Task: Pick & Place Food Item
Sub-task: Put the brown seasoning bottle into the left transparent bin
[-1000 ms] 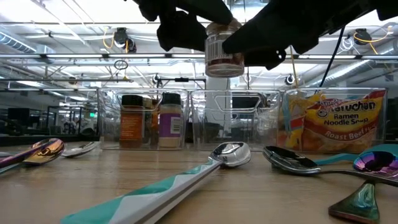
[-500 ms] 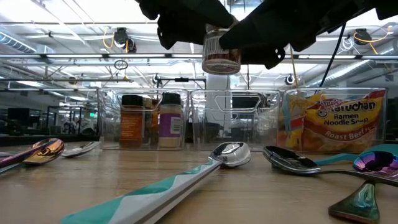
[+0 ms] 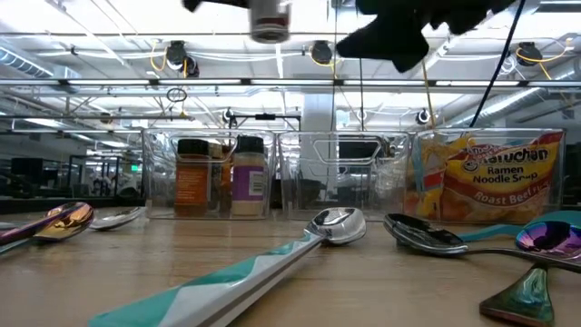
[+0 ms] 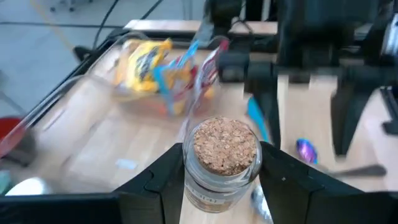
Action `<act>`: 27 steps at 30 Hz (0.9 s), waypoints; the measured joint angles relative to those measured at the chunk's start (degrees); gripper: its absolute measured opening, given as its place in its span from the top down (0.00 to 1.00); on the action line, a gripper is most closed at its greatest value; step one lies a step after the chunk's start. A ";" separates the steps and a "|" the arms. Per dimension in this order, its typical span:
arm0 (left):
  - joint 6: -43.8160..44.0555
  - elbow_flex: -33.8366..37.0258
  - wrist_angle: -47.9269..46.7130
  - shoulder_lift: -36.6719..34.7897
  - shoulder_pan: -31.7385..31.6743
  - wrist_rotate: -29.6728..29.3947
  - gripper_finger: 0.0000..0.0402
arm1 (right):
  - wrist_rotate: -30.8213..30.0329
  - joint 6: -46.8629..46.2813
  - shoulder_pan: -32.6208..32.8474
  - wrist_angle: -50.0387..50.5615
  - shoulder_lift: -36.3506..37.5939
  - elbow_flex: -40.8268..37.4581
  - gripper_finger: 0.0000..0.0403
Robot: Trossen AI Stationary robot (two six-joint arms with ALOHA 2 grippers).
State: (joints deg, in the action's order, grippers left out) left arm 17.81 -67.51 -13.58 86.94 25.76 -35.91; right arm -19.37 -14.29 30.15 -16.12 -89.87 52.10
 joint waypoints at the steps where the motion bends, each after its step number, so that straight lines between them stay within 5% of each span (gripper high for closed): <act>1: 1.18 0.61 -1.34 -1.19 0.36 -1.18 0.57 | 0.54 -0.13 0.12 0.93 0.91 0.01 0.37; 8: 9.42 10.10 -4.05 -6.58 -1.45 -6.38 0.57 | 1.54 -2.66 1.54 3.69 5.87 0.04 0.39; 18: 12.37 26.22 12.39 -9.22 -13.91 5.97 0.57 | 1.58 -2.14 1.95 4.66 6.01 -0.16 0.40; 27: 12.37 34.43 21.85 -9.02 -16.99 9.40 0.57 | 1.57 -1.50 1.95 4.40 6.06 -0.14 0.40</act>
State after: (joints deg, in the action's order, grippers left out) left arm 30.18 -33.08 8.27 77.92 8.77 -26.52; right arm -17.80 -15.79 32.10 -11.73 -83.81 51.96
